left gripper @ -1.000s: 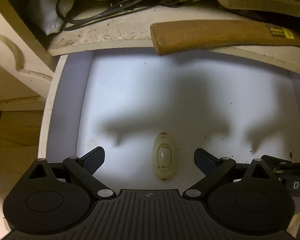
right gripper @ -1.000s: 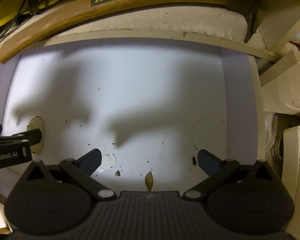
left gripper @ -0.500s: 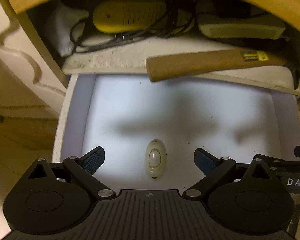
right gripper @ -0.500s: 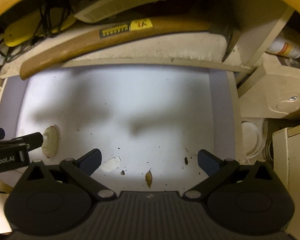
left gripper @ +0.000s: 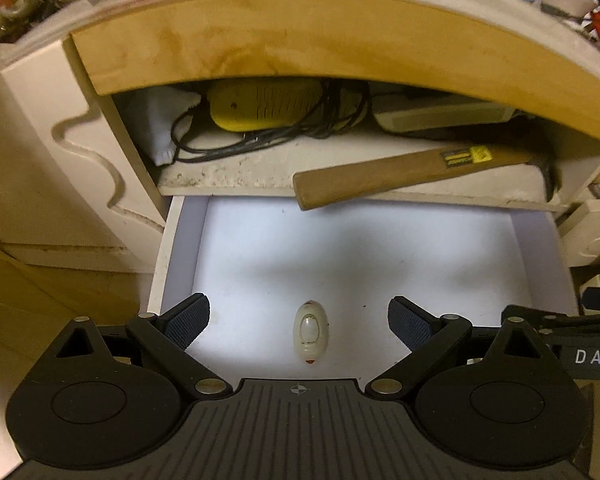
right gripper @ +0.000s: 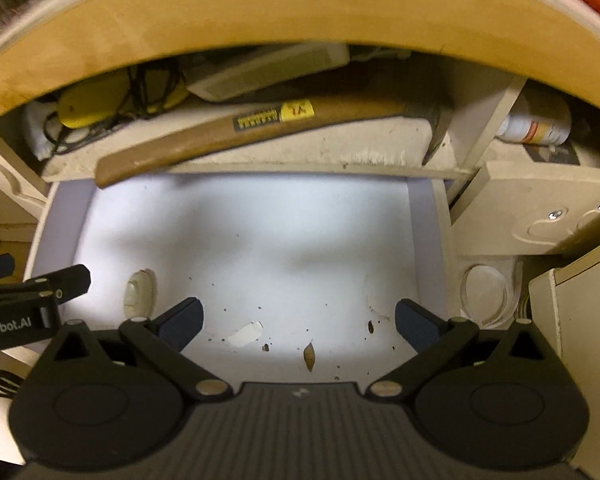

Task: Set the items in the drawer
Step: 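Raise both grippers up and back out of the drawer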

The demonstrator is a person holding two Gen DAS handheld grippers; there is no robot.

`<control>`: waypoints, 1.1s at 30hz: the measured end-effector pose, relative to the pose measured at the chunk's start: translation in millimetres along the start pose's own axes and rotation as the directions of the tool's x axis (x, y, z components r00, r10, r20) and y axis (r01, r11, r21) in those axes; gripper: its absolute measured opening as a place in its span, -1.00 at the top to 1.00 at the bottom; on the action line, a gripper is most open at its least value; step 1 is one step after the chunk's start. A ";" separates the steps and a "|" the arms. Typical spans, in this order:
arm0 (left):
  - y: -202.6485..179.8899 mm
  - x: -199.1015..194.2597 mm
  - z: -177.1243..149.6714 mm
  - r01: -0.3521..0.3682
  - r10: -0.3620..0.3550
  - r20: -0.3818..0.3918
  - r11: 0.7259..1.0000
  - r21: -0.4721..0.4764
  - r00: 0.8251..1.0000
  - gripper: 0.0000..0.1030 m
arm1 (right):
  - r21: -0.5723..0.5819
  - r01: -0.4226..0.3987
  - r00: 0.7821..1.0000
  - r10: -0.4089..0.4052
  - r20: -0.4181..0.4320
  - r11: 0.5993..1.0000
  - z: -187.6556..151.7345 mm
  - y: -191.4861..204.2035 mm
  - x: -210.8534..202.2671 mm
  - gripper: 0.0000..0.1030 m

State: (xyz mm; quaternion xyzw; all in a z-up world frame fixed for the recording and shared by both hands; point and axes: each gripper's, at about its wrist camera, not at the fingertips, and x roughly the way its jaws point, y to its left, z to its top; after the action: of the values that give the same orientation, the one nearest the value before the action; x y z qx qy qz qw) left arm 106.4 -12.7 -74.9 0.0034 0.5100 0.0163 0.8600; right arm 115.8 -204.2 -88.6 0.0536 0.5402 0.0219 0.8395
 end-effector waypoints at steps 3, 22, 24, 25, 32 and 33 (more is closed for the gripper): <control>-0.7 -10.0 -1.8 0.005 -0.005 0.020 1.000 0.010 1.000 -0.91 | 0.001 -0.005 1.000 0.005 0.029 1.000 -1.5 0.6 -10.1 -0.99; 5.8 -14.0 -29.5 0.019 -0.018 -0.095 1.000 0.008 0.995 -0.91 | -0.034 -0.014 0.997 0.011 -0.082 0.999 -29.7 5.2 -15.9 -0.99; 6.6 -13.9 -32.6 0.022 -0.021 -0.109 1.000 0.006 0.994 -0.91 | -0.034 -0.015 0.995 0.012 -0.100 0.999 -32.6 5.1 -15.2 -0.99; 6.7 -13.7 -34.1 0.021 -0.020 -0.116 1.000 0.007 0.993 -0.91 | -0.035 -0.017 0.994 0.013 -0.108 0.999 -34.0 5.1 -15.0 -0.99; 5.1 -13.1 -43.1 0.023 -0.020 -0.169 1.000 0.020 0.985 -0.91 | -0.028 -0.026 0.987 0.021 -0.157 0.999 -41.7 6.3 -14.6 -0.99; 4.8 -12.8 -44.5 0.025 -0.021 -0.177 0.999 0.021 0.984 -0.91 | -0.026 -0.028 0.986 0.023 -0.164 0.999 -42.9 6.6 -14.4 -0.99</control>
State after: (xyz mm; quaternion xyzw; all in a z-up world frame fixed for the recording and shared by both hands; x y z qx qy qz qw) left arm 61.1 -8.8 -84.9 0.0057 0.5847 0.0007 0.8112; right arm 71.0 -196.2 -92.4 0.0468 0.6063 0.0446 0.7926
